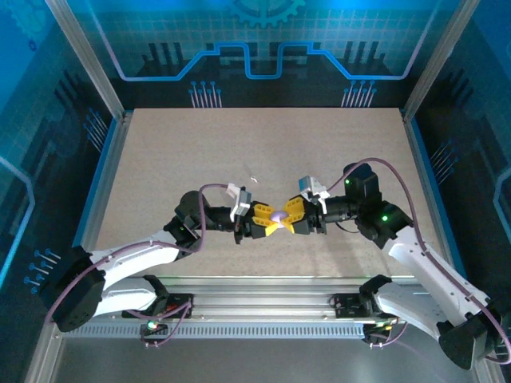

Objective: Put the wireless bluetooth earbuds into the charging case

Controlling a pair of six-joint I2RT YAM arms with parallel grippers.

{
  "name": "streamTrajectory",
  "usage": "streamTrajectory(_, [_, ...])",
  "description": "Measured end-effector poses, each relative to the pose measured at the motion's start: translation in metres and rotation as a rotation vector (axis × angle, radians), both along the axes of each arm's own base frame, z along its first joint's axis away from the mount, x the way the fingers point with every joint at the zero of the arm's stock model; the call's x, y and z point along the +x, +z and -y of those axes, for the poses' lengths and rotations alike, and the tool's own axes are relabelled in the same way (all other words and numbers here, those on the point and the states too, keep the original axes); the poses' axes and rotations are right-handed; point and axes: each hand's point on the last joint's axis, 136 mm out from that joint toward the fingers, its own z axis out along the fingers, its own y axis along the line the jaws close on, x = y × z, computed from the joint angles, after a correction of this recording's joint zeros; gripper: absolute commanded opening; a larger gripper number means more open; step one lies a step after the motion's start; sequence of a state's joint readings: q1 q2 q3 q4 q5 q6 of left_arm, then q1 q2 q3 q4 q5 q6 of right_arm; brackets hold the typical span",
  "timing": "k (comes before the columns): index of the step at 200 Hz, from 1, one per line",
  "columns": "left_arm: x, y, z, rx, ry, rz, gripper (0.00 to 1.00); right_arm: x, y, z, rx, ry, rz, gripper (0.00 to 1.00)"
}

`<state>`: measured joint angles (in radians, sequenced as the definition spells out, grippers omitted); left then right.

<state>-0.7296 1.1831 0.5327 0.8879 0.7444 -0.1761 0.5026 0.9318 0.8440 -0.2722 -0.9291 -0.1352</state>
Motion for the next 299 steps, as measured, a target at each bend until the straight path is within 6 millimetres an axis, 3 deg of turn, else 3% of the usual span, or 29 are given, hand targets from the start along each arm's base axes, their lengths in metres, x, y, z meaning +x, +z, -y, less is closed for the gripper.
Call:
streamTrajectory(24, [-0.001, 0.0, 0.0, 0.0, -0.006, 0.002, 0.27, 0.0, 0.001, 0.0, 0.0, 0.006, -0.002, 0.16])
streamTrajectory(48, [0.001, 0.001, 0.0, -0.003, 0.009, 0.005, 0.54, 0.0, 0.005, 0.0, -0.007, 0.022, 0.01, 0.11])
streamTrajectory(73, [0.007, 0.001, -0.002, 0.005, 0.051, 0.004, 0.65, 0.0, 0.01, 0.001, -0.028, 0.021, 0.049, 0.12])
streamTrajectory(117, [0.004, -0.008, -0.009, 0.078, 0.085, 0.03, 0.67, 0.0, 0.012, 0.002, -0.084, 0.014, 0.117, 0.12])
streamTrajectory(203, [0.001, -0.028, -0.012, 0.183, 0.082, 0.046, 0.66, -0.01, -0.004, -0.015, -0.211, 0.089, 0.193, 0.12])
streamTrajectory(260, [0.001, -0.031, -0.012, 0.197, 0.08, 0.051, 0.65, -0.011, -0.006, -0.017, -0.232, 0.099, 0.218, 0.12])
streamTrajectory(299, [0.001, -0.028, -0.012, 0.189, 0.081, 0.058, 0.56, -0.009, -0.009, -0.018, -0.243, 0.098, 0.215, 0.12])
